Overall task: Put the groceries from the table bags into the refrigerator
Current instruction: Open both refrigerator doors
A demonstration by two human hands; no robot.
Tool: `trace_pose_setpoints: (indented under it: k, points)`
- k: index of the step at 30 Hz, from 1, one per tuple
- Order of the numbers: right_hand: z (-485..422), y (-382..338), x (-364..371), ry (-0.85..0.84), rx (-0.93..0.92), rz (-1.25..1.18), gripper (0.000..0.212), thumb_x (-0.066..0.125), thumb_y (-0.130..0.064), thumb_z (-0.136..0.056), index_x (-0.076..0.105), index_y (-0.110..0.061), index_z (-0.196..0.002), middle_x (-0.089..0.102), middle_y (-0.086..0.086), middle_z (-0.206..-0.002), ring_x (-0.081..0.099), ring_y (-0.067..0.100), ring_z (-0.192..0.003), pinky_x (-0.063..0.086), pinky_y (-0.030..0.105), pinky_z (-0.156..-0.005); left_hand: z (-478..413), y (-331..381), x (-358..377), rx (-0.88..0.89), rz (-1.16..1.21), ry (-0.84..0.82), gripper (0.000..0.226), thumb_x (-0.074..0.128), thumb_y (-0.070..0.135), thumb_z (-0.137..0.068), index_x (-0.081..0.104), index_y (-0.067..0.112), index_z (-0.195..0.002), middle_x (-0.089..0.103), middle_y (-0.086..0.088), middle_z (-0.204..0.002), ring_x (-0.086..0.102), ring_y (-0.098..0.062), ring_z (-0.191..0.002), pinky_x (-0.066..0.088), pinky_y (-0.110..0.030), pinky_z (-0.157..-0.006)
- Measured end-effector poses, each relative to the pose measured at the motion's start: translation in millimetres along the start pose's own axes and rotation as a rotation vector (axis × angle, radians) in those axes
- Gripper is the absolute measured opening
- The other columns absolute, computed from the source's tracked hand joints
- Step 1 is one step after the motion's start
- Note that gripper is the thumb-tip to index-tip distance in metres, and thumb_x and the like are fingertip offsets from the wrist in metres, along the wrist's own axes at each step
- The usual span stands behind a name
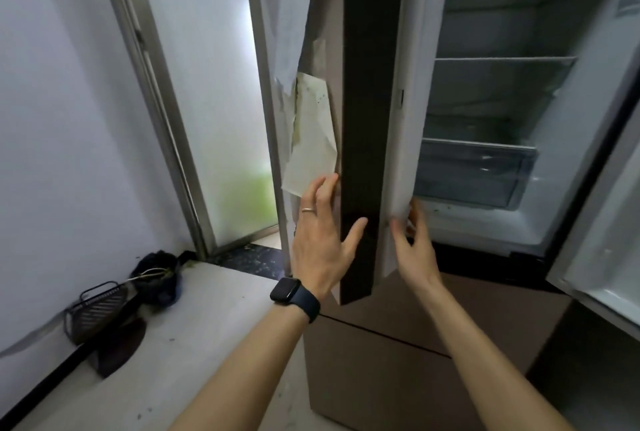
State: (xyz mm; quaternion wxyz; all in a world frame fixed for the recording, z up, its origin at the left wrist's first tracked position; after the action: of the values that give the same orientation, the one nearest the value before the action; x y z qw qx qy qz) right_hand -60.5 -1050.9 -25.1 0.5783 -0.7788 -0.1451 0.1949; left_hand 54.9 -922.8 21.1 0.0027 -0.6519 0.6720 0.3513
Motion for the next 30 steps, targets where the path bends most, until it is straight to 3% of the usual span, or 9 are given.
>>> trace_pose_setpoints:
  k: [3,7,12,14,17,22,25,27,30]
  points:
    - [0.1,2.6,8.4,0.06,-0.016,0.007,0.066,0.051,-0.046,-0.099,0.017,-0.041,-0.155,0.031,-0.006,-0.159,0.032,0.02,-0.145,0.035,0.045,-0.112,-0.7,-10.9,4.1,0.043,0.051,-0.031,0.083,0.075,0.032,-0.086,0.024,0.021,-0.151,0.034,-0.003,-0.149,0.041,-0.015,-0.13,0.049,-0.027,-0.098]
    - [13.7,3.3,18.0,0.106,-0.032,0.026,0.067,0.054,-0.047,-0.097,0.018,-0.047,-0.154,0.029,-0.01,-0.16,0.03,0.018,-0.146,0.033,0.05,-0.115,0.7,-21.2,-3.7,0.048,0.121,-0.035,0.083,0.077,0.024,-0.085,0.025,0.021,-0.15,0.038,-0.004,-0.149,0.04,-0.013,-0.134,0.029,-0.002,-0.101]
    - [44.7,-4.0,34.0,0.121,-0.126,0.067,0.068,0.061,-0.04,-0.096,0.023,-0.052,-0.151,0.034,-0.02,-0.151,0.037,0.008,-0.137,0.041,0.042,-0.11,11.0,-43.2,-37.9,0.02,0.192,-0.013,0.084,0.073,0.024,-0.088,0.019,0.036,-0.152,0.043,0.001,-0.15,0.042,-0.009,-0.136,0.036,-0.011,-0.105]
    - [56.5,-5.1,46.3,0.12,-0.165,0.086,0.069,0.065,-0.035,-0.095,0.025,-0.052,-0.15,0.036,-0.023,-0.146,0.04,0.004,-0.134,0.044,0.04,-0.108,15.6,-58.1,-54.4,-0.014,0.181,-0.01,0.084,0.069,0.028,-0.091,0.014,0.047,-0.152,0.044,0.004,-0.15,0.042,-0.008,-0.137,0.047,-0.028,-0.104]
    - [72.5,-6.1,70.4,0.109,-0.243,0.13,0.069,0.068,-0.028,-0.094,0.031,-0.046,-0.149,0.041,-0.02,-0.141,0.044,0.002,-0.13,0.049,0.039,-0.104,23.2,-88.4,-80.1,-0.078,0.163,0.006,0.078,0.066,0.032,-0.093,0.017,0.043,-0.153,0.045,0.004,-0.148,0.046,-0.009,-0.132,0.056,-0.045,-0.091]
    - [84.7,-11.9,114.8,0.119,-0.48,0.386,0.065,0.069,-0.027,-0.092,0.038,-0.036,-0.148,0.046,-0.008,-0.134,0.04,0.01,-0.123,0.034,0.021,-0.097,23.3,-129.8,-119.2,-0.13,0.057,0.113,0.072,0.068,0.022,-0.093,0.029,0.026,-0.153,0.037,0.004,-0.148,0.045,-0.006,-0.131,0.052,-0.033,-0.099]
    - [78.4,-16.8,132.6,0.111,-0.584,0.52,0.06,0.067,-0.038,-0.086,0.049,-0.032,-0.143,0.048,0.002,-0.143,0.039,0.025,-0.132,0.036,0.036,-0.104,20.6,-142.2,-134.2,-0.132,-0.002,0.138,0.068,0.07,0.026,-0.091,0.037,0.029,-0.15,0.028,0.006,-0.152,0.03,0.015,-0.13,0.035,-0.006,-0.097]
    - [71.7,-18.8,141.2,0.072,-0.597,0.583,0.06,0.065,-0.045,-0.086,0.051,-0.029,-0.142,0.047,0.001,-0.147,0.035,0.025,-0.138,0.032,0.041,-0.11,20.7,-145.4,-138.7,-0.119,0.004,0.103,0.069,0.069,0.035,-0.09,0.037,0.031,-0.15,0.025,0.007,-0.154,0.032,0.007,-0.131,0.033,-0.007,-0.094]
    - [61.6,-16.5,153.7,0.029,-0.612,0.692,0.055,0.058,-0.048,-0.089,0.055,-0.028,-0.14,0.049,0.0,-0.147,0.033,0.023,-0.142,0.028,0.042,-0.113,24.1,-154.1,-137.8,-0.138,-0.026,0.04,0.079,0.064,0.053,-0.088,0.025,0.035,-0.154,0.016,0.008,-0.16,0.031,-0.013,-0.142,0.039,-0.026,-0.103]
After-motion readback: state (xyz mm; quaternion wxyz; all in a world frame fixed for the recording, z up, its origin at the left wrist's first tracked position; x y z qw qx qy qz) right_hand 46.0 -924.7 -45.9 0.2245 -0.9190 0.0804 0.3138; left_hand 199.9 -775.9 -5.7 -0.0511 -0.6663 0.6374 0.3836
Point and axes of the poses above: each hand's wrist, its own z-axis away from the middle knuckle, its own x-axis out of the palm, y = z × x, the point moved 3 cm from there along -z, towards the middle knuckle
